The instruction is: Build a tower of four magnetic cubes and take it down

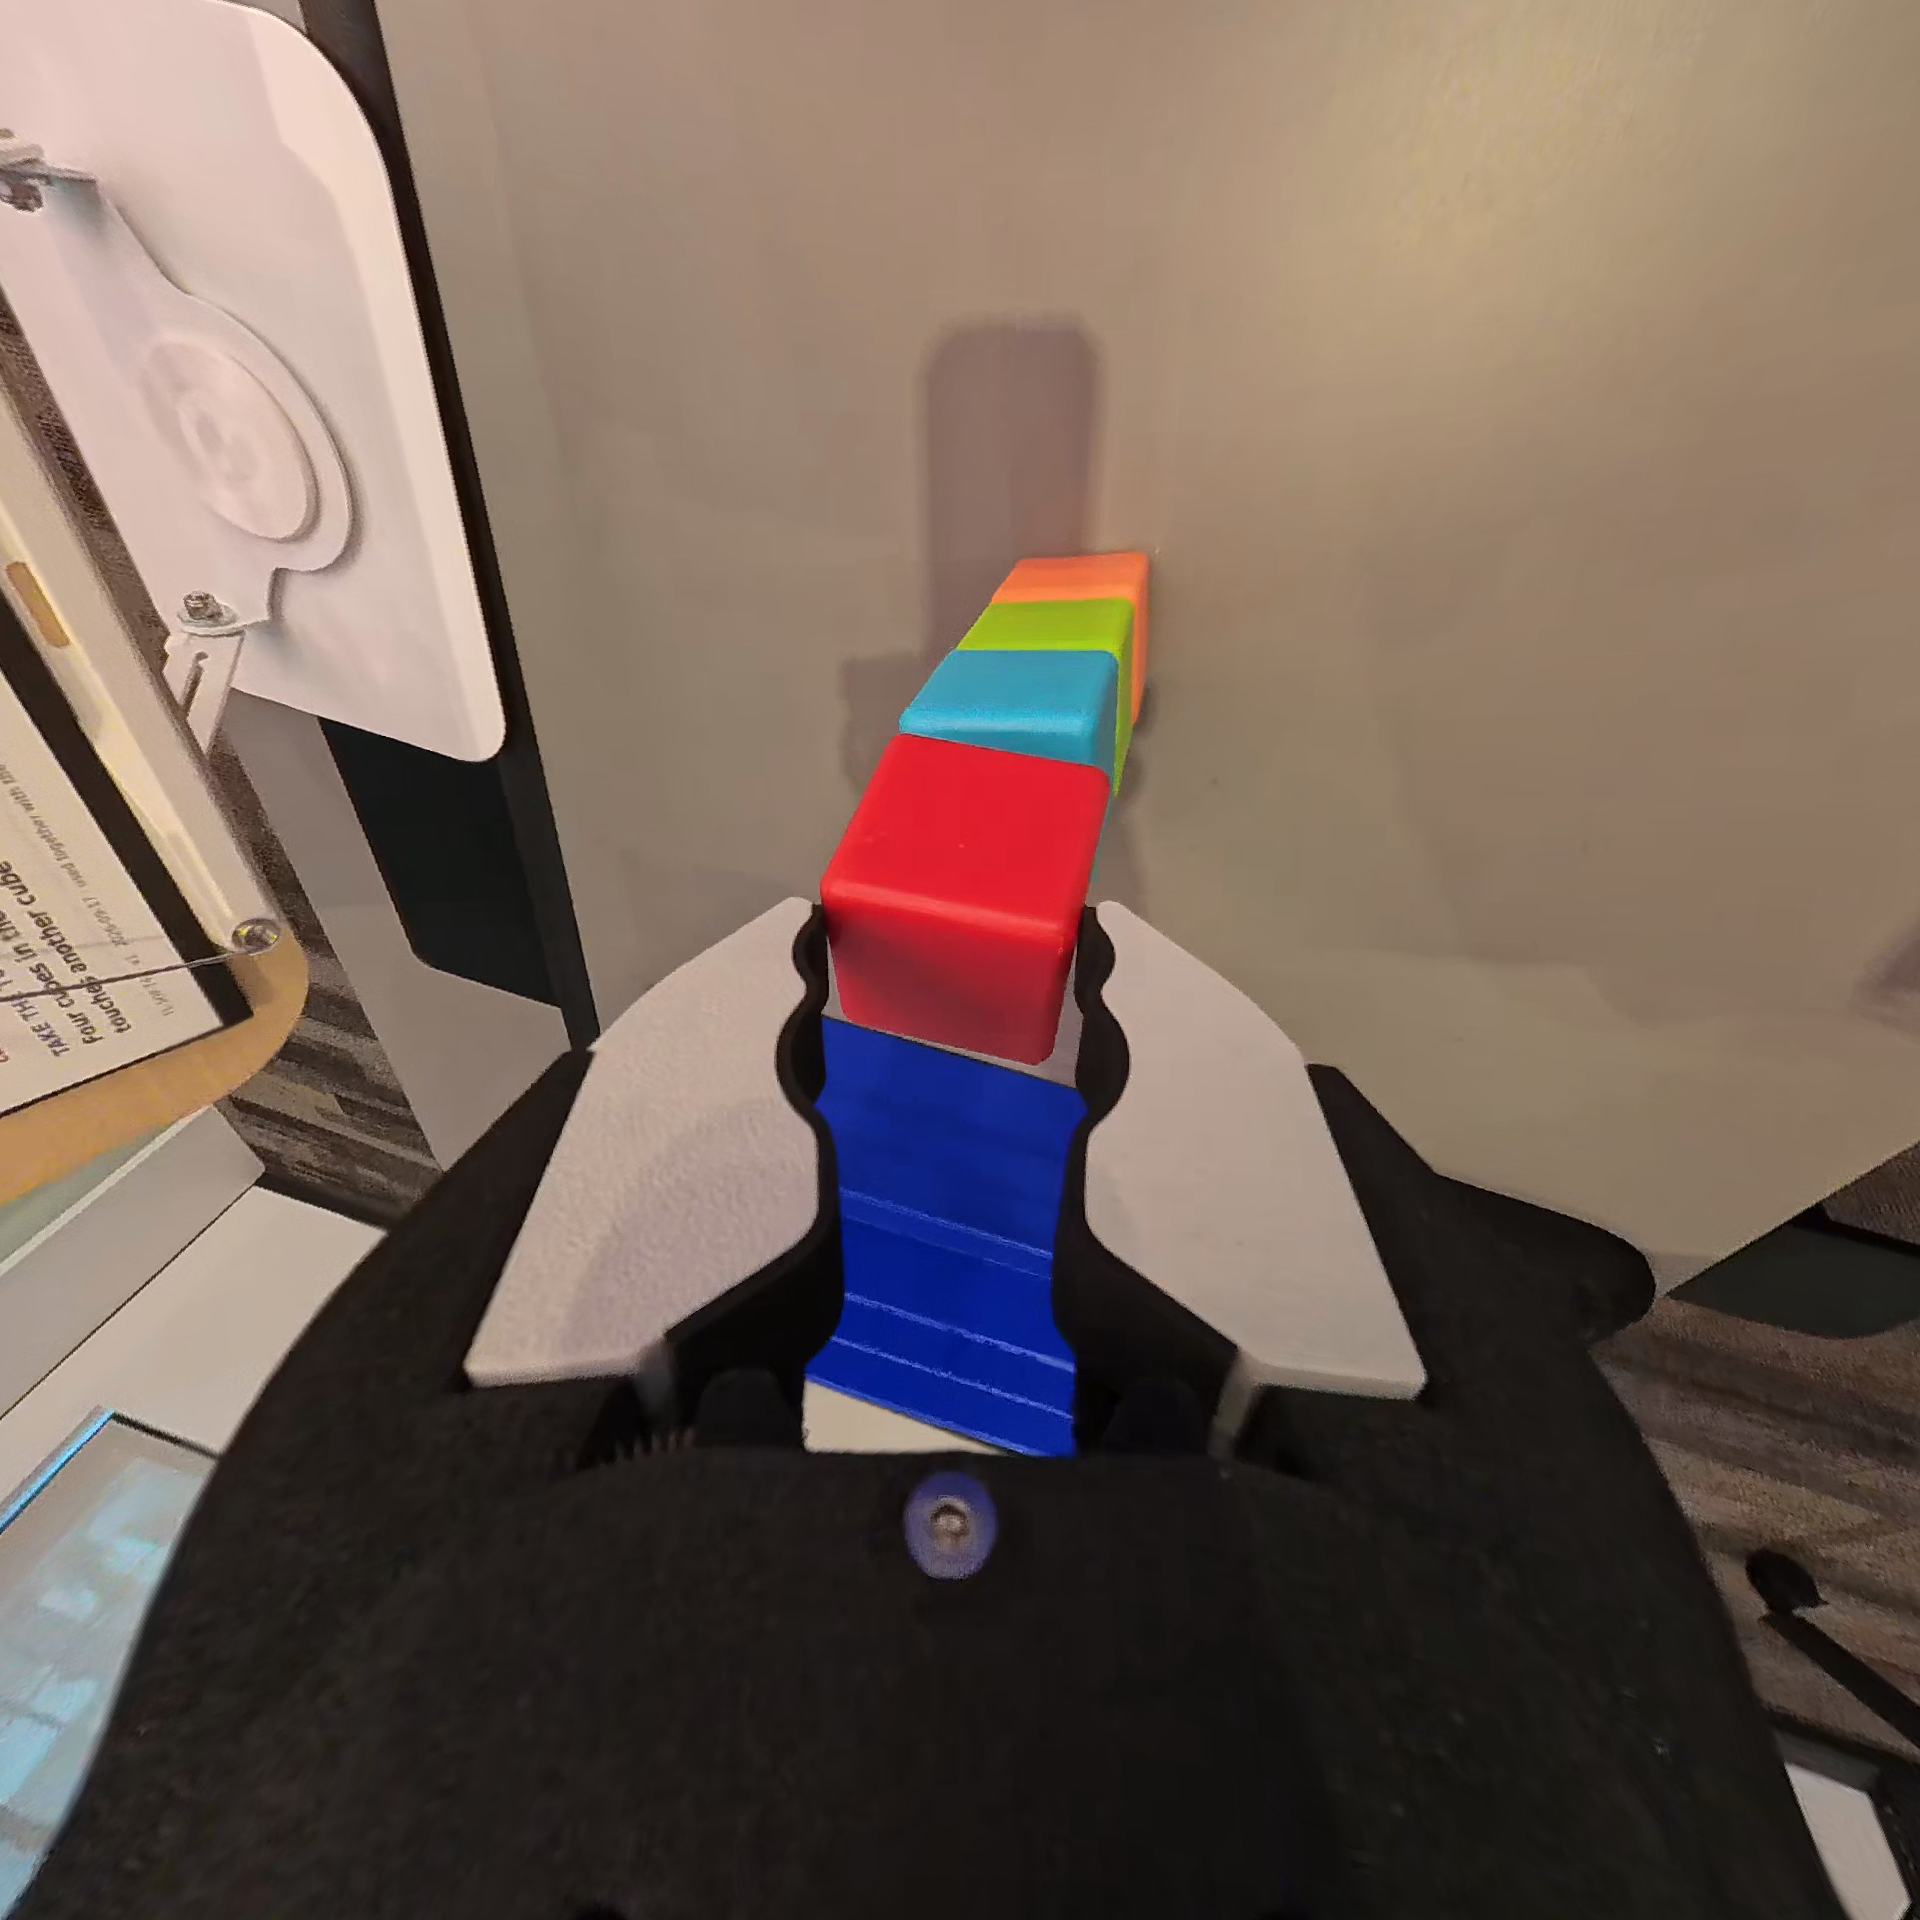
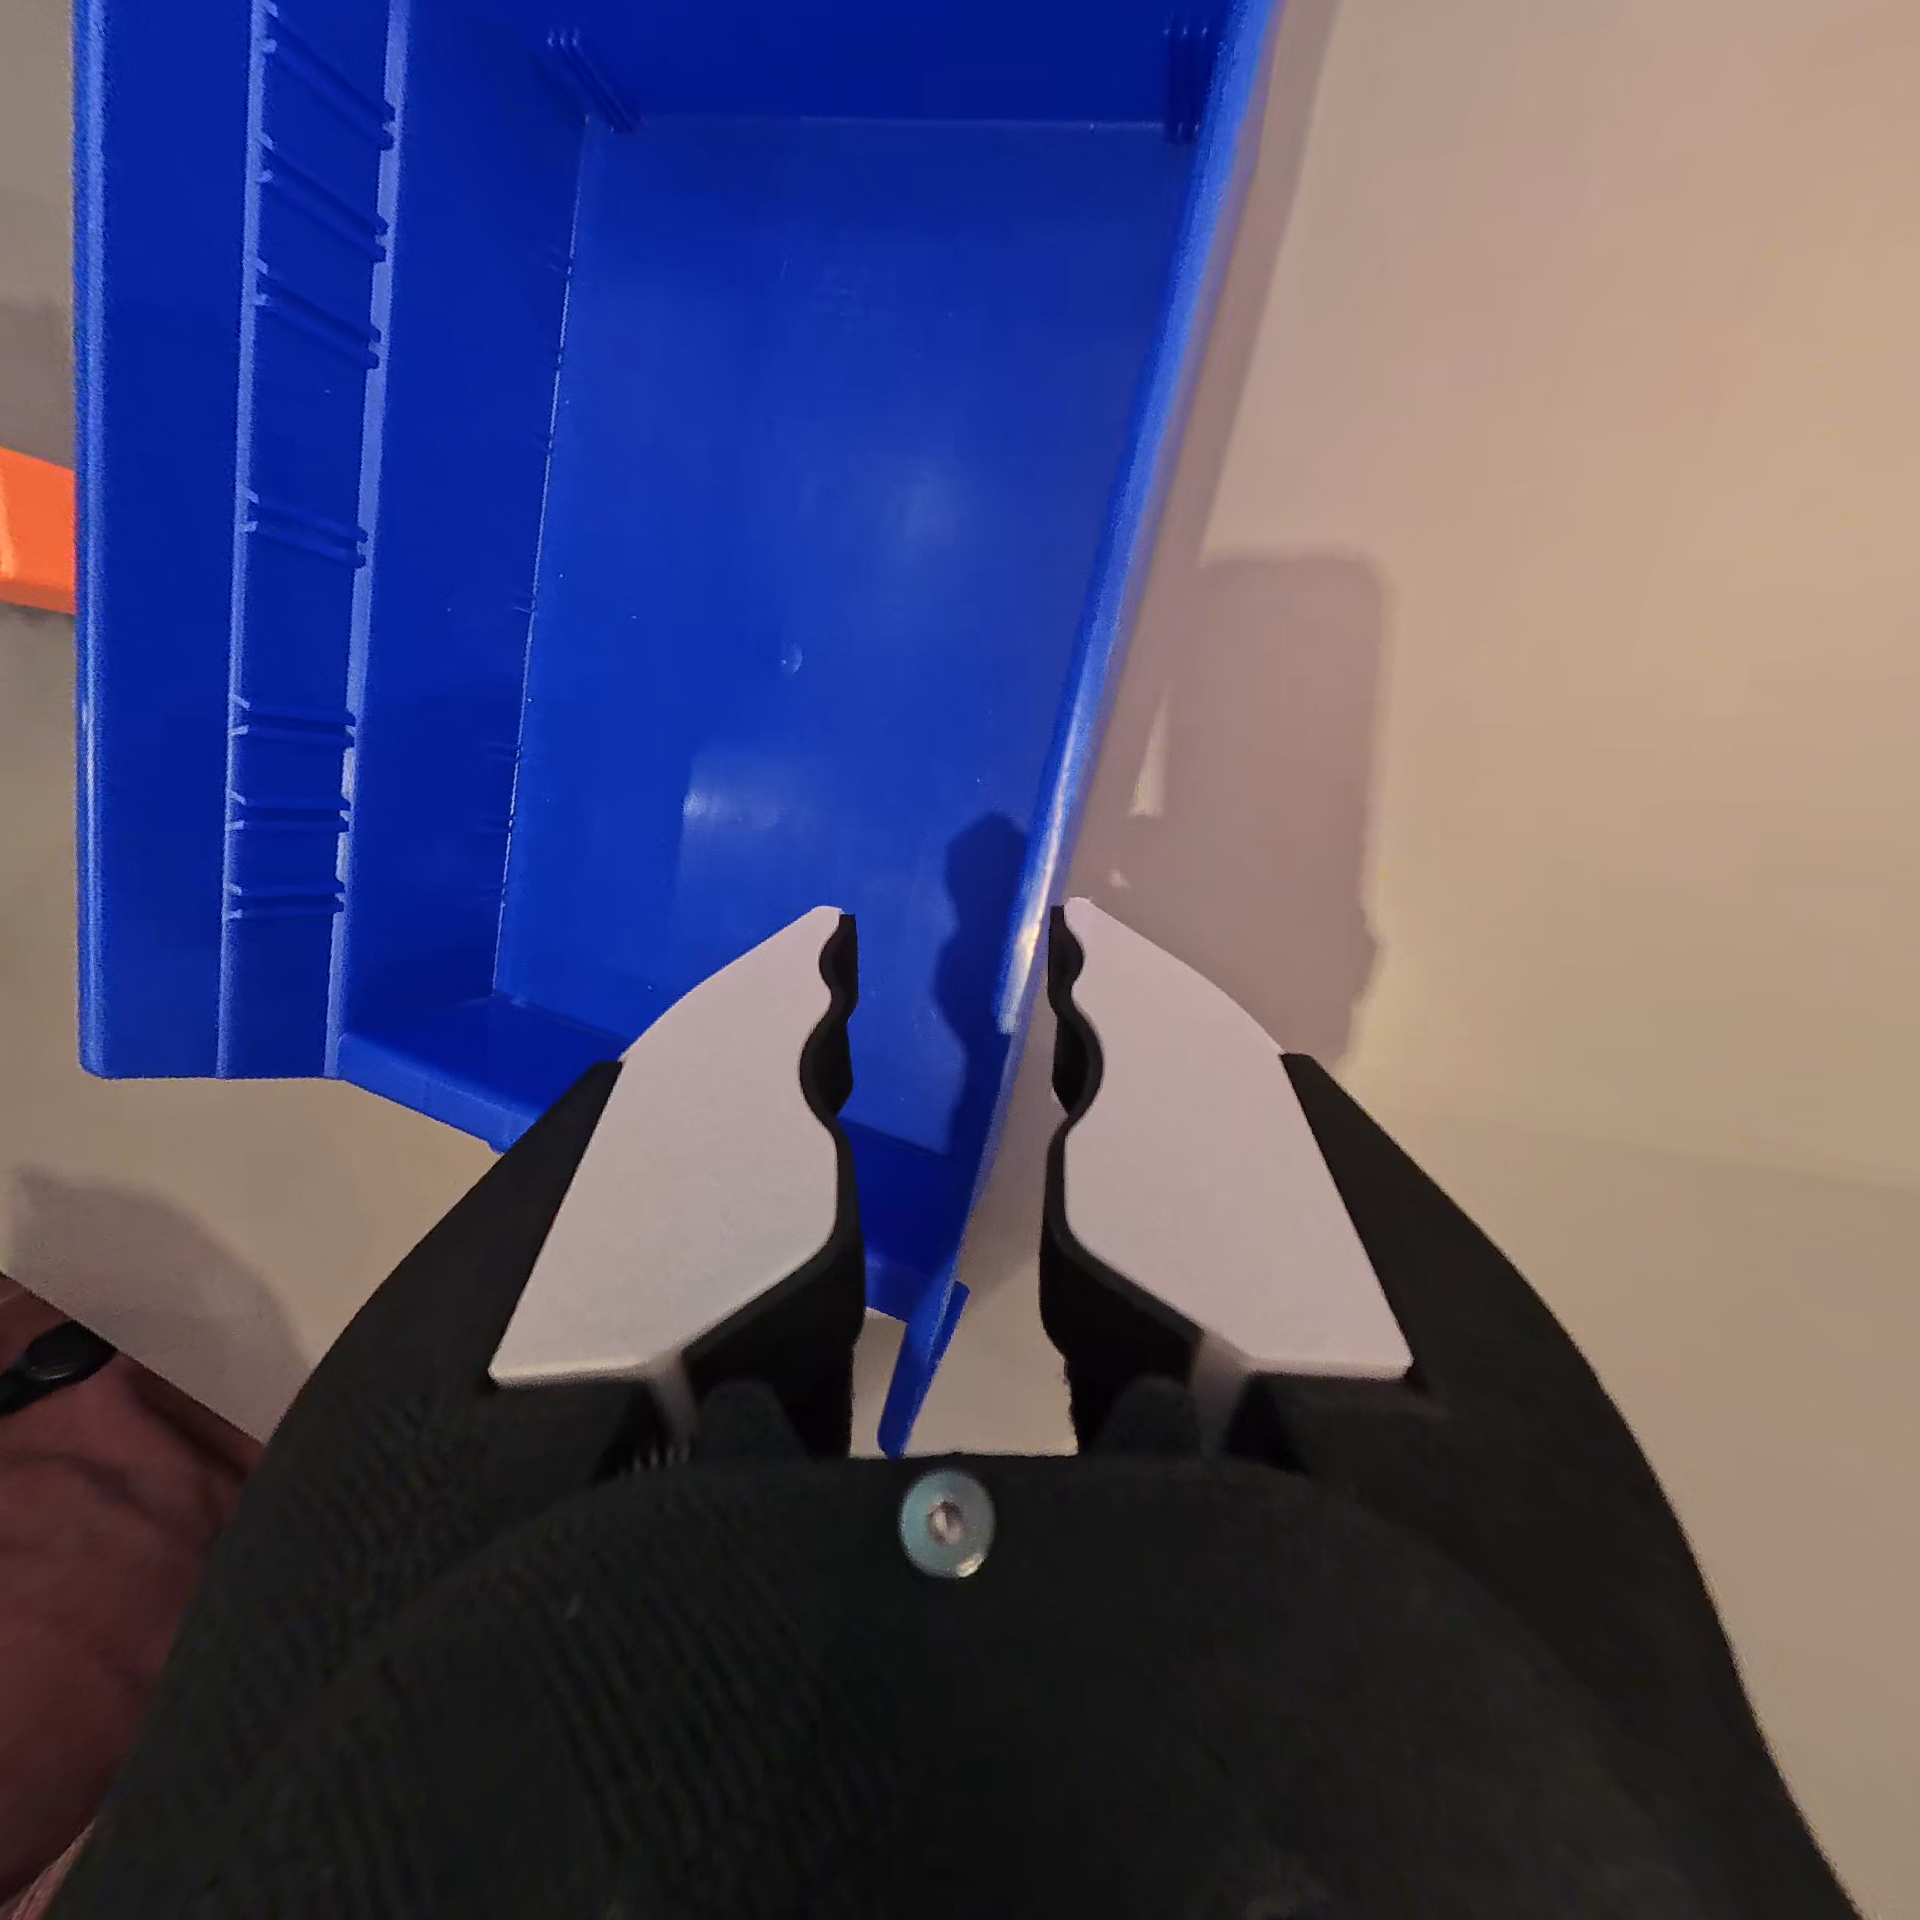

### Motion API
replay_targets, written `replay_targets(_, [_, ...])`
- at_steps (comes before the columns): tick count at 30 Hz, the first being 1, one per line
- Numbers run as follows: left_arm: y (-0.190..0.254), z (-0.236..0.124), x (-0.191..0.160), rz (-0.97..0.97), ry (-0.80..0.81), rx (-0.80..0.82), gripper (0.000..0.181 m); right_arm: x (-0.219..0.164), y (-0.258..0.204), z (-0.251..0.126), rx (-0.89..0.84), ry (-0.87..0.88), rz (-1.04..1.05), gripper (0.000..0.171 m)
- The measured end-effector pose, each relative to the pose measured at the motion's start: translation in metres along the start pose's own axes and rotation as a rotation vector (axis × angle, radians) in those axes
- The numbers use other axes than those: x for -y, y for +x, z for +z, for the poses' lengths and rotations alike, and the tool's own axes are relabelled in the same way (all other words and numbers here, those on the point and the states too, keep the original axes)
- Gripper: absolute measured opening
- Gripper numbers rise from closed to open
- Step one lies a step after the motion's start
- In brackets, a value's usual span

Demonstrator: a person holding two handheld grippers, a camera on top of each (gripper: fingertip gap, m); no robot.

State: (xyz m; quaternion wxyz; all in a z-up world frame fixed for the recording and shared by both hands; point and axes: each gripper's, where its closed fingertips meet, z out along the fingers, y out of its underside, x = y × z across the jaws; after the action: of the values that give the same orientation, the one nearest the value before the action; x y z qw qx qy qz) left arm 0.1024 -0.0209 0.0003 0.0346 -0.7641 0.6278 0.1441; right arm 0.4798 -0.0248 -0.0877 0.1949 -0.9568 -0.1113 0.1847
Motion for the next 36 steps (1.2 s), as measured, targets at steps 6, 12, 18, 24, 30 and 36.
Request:
replay_targets(6, [0.003, 0.008, 0.004, 0.013, -0.005, -0.014, 0.045, 0.000, 0.001, -0.001, 0.003, 0.006, 0.007, 0.037])
replay_targets(12, [-0.004, 0.000, 0.010, -0.018, 0.092, 0.010, 0.059, 0.000, 0.001, -0.002, -0.002, 0.009, 0.009, 0.037])
replay_targets(18, [-0.030, -0.048, 0.003, -0.263, 0.558, 0.083, 0.072, 0.006, 0.003, -0.019, -0.035, 0.076, 0.015, 0.037])
replay_targets(24, [-0.011, -0.039, -0.026, -0.602, 1.058, 0.050, 0.076, 0.040, -0.006, -0.061, -0.123, 0.307, -0.038, 0.037])
replay_targets(30, [0.020, 0.027, -0.020, -0.587, 1.078, 0.110, 0.072, 0.093, -0.057, -0.114, -0.142, 0.664, -0.243, 0.037])
replay_targets(36, [0.015, 0.050, 0.004, -0.608, 1.178, 0.021, 0.090, 0.120, -0.159, -0.155, 0.123, 0.997, -0.505, 0.046])
